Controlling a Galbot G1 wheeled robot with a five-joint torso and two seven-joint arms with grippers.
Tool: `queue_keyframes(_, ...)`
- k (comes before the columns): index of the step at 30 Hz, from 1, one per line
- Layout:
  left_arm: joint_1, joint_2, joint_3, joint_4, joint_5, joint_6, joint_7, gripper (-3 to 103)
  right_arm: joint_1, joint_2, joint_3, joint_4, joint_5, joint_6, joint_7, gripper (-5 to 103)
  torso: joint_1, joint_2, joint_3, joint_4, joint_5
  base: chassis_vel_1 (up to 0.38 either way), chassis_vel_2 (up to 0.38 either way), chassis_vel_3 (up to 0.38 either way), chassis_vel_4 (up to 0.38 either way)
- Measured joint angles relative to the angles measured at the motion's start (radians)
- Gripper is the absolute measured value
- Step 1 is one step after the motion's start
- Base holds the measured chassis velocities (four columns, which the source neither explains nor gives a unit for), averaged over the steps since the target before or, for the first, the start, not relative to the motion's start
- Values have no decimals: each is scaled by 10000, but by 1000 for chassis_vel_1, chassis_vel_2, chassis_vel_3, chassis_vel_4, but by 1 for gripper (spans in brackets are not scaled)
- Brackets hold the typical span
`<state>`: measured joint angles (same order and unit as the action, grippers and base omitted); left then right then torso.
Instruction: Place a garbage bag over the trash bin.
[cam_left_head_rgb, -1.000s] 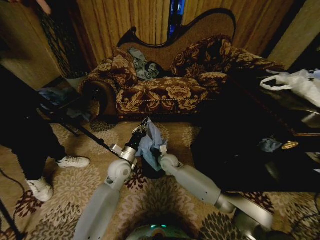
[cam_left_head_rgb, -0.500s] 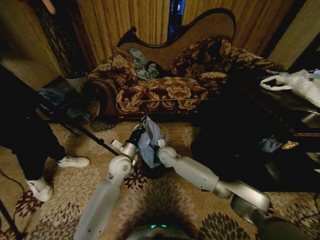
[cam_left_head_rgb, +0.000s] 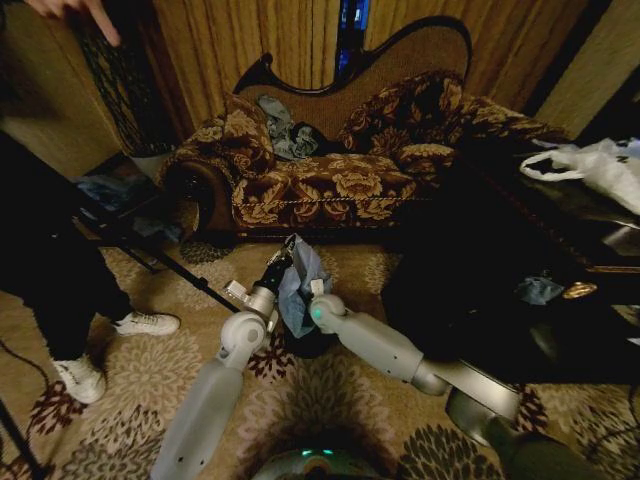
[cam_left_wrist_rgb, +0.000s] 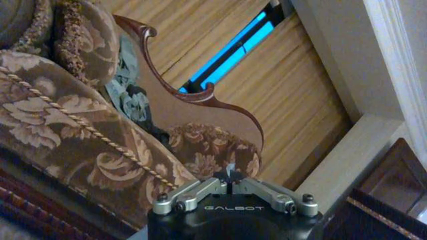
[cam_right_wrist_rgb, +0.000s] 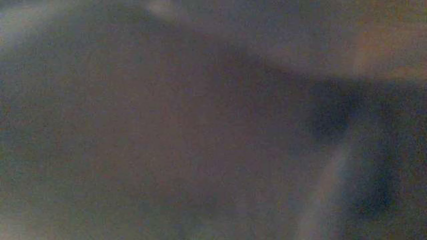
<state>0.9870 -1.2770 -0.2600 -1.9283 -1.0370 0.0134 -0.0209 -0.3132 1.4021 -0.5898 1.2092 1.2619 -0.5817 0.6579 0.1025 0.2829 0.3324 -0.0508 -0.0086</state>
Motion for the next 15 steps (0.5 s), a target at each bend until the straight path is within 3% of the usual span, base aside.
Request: queue_keyframes(15, 213, -33, -397, -76, -92, -31, 84, 0, 417, 996, 238, -1883, 878, -1182, 448, 0, 0, 0, 0, -1, 0, 0, 0, 0, 0)
